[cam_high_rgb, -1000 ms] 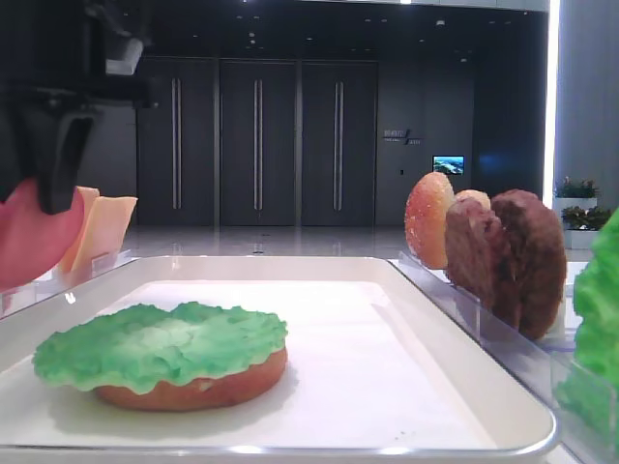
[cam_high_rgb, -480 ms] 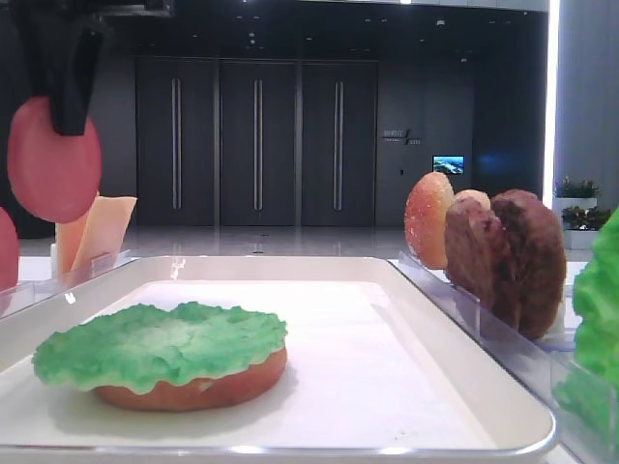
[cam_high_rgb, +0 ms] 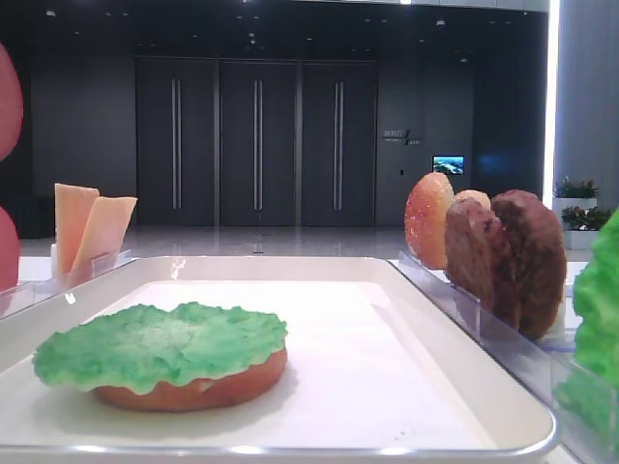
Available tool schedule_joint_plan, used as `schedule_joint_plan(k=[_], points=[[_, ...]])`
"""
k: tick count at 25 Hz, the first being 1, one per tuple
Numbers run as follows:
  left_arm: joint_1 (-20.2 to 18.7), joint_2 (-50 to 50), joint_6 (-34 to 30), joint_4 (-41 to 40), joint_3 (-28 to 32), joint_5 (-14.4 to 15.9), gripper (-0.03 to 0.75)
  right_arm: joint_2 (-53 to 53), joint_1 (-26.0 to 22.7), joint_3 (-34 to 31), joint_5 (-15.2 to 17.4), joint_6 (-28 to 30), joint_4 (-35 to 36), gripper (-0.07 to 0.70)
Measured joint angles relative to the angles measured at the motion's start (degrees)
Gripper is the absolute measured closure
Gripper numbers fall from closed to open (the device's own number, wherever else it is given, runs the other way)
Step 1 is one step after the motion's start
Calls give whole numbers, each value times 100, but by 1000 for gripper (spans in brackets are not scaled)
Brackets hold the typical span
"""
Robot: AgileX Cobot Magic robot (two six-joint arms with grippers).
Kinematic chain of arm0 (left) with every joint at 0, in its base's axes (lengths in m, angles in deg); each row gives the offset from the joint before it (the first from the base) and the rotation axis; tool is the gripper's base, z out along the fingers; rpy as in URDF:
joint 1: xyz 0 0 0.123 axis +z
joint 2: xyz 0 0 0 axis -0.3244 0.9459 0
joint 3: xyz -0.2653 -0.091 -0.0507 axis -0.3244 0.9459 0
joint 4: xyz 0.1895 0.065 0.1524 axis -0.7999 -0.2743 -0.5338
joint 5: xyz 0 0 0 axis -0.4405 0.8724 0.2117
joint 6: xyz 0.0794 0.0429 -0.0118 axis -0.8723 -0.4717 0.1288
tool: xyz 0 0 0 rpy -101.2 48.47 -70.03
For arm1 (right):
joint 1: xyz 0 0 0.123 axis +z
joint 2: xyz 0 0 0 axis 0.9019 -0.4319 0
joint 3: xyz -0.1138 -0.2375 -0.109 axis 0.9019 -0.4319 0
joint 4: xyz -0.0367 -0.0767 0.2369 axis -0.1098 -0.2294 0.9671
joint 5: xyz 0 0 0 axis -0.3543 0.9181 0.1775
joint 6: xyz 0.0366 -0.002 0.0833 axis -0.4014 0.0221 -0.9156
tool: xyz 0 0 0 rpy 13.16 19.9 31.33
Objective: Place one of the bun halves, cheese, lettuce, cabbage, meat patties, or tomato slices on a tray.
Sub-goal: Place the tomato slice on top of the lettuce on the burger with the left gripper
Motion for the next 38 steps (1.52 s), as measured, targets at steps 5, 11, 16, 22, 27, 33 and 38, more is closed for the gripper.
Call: schedule_joint_plan(k=[5, 11, 16, 22, 27, 33, 38], points=[[0, -963, -7, 429, 1217, -875, 662, 0, 0, 0, 0, 0, 0, 397], [0, -1120, -7, 519, 1586, -1250, 662, 0, 0, 0, 0, 0, 0, 397], [0, -1041, -402, 948, 1590, -1943, 662, 0, 0, 0, 0, 0, 0, 397], [0, -253, -2540, 3219, 1590, -2766, 662, 0, 0, 0, 0, 0, 0, 397], [294, -6, -4777, 5678, 1855, -3154, 662, 0, 0, 0, 0, 0, 0, 397], [1217, -6, -7970, 9078, 3298, -2658, 662, 0, 0, 0, 0, 0, 0, 391], [1305, -6, -8710, 9600, 3844, -2396, 662, 0, 0, 0, 0, 0, 0, 389]])
